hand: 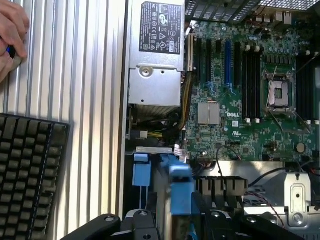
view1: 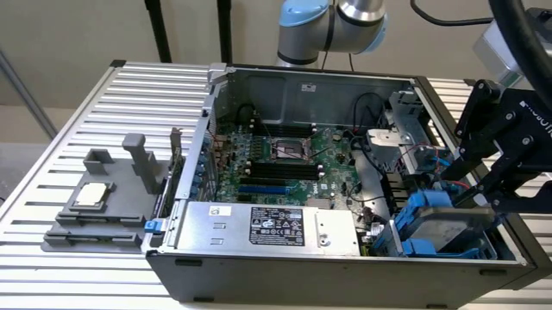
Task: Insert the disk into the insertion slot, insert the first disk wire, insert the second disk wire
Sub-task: 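Insert the disk into the insertion slot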
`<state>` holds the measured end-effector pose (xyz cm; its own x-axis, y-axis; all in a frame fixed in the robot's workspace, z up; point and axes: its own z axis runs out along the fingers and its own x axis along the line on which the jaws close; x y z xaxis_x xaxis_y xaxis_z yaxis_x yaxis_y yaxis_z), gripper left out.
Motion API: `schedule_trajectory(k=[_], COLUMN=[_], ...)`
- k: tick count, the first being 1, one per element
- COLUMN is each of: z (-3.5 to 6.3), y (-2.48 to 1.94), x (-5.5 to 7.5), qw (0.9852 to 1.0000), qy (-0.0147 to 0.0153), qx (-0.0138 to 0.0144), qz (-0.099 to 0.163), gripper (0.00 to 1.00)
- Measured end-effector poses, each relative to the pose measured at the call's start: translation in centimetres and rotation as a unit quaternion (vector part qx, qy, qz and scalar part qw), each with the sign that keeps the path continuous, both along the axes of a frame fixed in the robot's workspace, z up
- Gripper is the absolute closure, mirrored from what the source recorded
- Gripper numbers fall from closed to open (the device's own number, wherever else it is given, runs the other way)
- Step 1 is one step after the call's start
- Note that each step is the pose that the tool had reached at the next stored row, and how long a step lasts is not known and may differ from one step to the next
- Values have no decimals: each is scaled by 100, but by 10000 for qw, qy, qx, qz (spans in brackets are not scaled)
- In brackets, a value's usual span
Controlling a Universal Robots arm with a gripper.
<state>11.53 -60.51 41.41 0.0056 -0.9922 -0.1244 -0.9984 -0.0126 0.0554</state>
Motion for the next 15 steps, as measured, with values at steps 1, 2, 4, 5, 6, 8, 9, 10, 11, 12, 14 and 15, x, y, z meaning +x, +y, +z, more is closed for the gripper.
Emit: schedule_trajectory(k=[1,2,4,5,6,8,9,10,11,12,14,15], z=[-6,-11,-15,-17,-17,-16,-15,-15,-16,-16,-16,-16], y=[-1,-1,-1,-1,-1,-1,-1,0,0,-1,-1,-1], x=[0,1,14,29,52,93,104,108,108,108,108,109], qw=[10000,10000,10000,10000,10000,10000,10000,10000,10000,10000,10000,10000], qy=[0,0,0,0,1,3,3,3,3,3,3,3], qx=[4,7,12,15,16,15,15,15,15,16,16,16], qz=[4,6,9,9,9,9,9,9,9,10,10,10], gripper=[60,60,60,60,60,60,60,60,60,60,62,69])
